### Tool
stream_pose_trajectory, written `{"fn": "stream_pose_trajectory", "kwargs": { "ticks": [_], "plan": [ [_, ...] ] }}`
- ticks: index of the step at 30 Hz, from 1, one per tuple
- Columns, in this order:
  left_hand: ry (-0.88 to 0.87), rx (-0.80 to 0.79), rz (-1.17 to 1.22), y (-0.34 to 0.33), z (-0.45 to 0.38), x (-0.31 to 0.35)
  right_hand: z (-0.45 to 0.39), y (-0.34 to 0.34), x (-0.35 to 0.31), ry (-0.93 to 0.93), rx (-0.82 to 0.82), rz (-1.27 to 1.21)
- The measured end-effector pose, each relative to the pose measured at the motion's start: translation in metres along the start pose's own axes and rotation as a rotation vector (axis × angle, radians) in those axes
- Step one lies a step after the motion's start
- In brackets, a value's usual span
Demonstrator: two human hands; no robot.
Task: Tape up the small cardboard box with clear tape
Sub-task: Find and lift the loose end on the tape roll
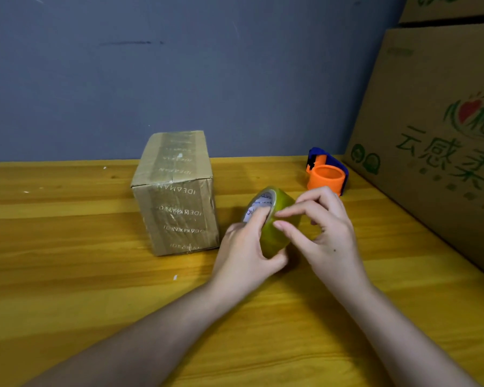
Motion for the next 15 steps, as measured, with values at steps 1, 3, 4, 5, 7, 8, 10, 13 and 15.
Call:
{"fn": "stream_pose_trajectory", "kwargs": {
  "ticks": [1,3,4,5,7,8,10,13,15],
  "plan": [
    [-0.025,0.003,-0.045,-0.0002,0.0001,0.0011,-0.0005,0.0011,0.0008,-0.009,0.002,0.004],
    [-0.057,0.018,-0.114,0.0001,0.0005,0.0033,-0.0001,0.0022,0.0008,-0.017,0.007,0.026],
    [-0.068,0.023,-0.136,0.0001,0.0005,0.0039,0.0004,0.0021,0.0000,-0.013,0.010,0.047],
    [-0.076,0.026,-0.152,0.0001,0.0007,0.0047,0.0009,0.0014,-0.0013,-0.004,0.013,0.074],
    [-0.079,0.033,-0.163,0.0002,0.0011,0.0050,0.0015,-0.0011,-0.0037,0.017,0.009,0.132],
    [-0.077,0.037,-0.160,0.0004,0.0013,0.0049,0.0016,-0.0023,-0.0042,0.027,0.004,0.152],
    [-0.046,0.031,-0.123,0.0009,0.0016,0.0066,0.0018,-0.0037,-0.0046,0.054,0.004,0.175],
    [0.033,-0.004,0.003,0.0003,0.0012,0.0080,0.0023,-0.0044,-0.0042,0.119,0.028,0.200],
    [0.068,-0.007,0.086,0.0004,0.0009,0.0078,0.0029,-0.0050,-0.0038,0.168,0.044,0.222]
  ]
}}
Point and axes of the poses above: each hand's wrist, its own z-axis away from the middle knuckle, its own y-axis out of the back of the hand, x = y × z, the point moved 2 cm from there along -z, towards the middle knuckle, and after that the axes turned 14 degrees about z, right-handed, at the moved point
